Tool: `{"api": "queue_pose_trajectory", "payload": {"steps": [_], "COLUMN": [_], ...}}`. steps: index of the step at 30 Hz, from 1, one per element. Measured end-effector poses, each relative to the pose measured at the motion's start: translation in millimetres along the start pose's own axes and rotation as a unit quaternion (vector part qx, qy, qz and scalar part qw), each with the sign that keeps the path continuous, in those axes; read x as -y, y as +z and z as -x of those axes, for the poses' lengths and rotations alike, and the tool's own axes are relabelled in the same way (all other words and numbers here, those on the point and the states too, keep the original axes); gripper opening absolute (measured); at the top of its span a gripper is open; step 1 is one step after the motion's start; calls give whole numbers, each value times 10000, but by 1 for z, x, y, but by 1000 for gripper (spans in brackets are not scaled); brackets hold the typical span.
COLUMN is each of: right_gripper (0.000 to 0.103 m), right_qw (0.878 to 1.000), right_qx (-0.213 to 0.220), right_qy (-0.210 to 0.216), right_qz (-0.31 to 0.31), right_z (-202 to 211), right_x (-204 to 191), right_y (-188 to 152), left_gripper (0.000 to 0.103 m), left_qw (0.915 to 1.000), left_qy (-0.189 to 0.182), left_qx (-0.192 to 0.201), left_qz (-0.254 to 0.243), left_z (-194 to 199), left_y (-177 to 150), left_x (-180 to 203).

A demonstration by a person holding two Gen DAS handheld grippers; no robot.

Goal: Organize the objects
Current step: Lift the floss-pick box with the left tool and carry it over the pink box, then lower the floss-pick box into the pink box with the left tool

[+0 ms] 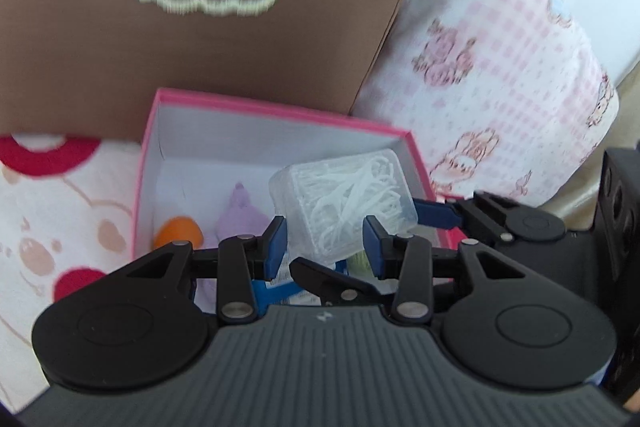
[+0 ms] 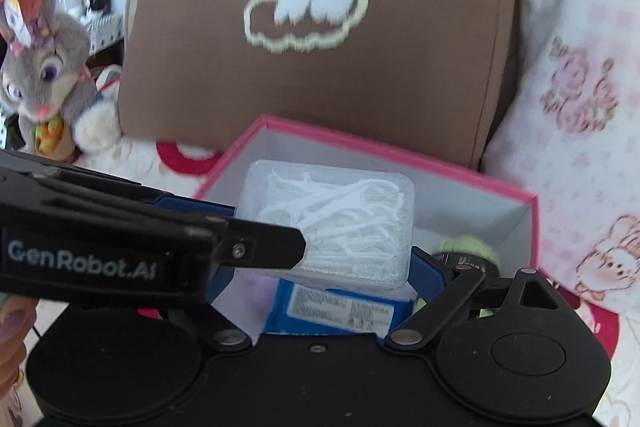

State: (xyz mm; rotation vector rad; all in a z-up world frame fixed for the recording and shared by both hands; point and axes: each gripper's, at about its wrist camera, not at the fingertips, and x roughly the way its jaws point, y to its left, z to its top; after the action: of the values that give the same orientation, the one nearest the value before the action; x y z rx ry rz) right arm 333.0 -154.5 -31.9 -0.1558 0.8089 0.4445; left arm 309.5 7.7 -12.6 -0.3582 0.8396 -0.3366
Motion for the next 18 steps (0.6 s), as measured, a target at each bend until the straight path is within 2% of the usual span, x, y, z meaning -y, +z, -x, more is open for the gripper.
{"api": "queue_pose_trajectory", "payload": {"steps": [2, 10, 18], "right_gripper": [94, 94, 95], "right_qw": [9999, 9993, 9970], "right_qx": [-135, -359, -755], "right_qy": [16, 62, -153], "right_qz": [25, -39, -109], "right_z": [-10, -43, -76], "right_x": [3, 13, 23], "right_y": [-4, -6, 0], "left_gripper": [39, 39, 36], "left_qw": [9999, 9995, 9979], "left_qy": [-22, -89, -280], "left_qx": [-73, 47, 195], "left_qz": [81, 304, 549], "left_z": [-11, -41, -67], "left_y": [-3, -9, -11], "left_x": [-4, -26, -39]}}
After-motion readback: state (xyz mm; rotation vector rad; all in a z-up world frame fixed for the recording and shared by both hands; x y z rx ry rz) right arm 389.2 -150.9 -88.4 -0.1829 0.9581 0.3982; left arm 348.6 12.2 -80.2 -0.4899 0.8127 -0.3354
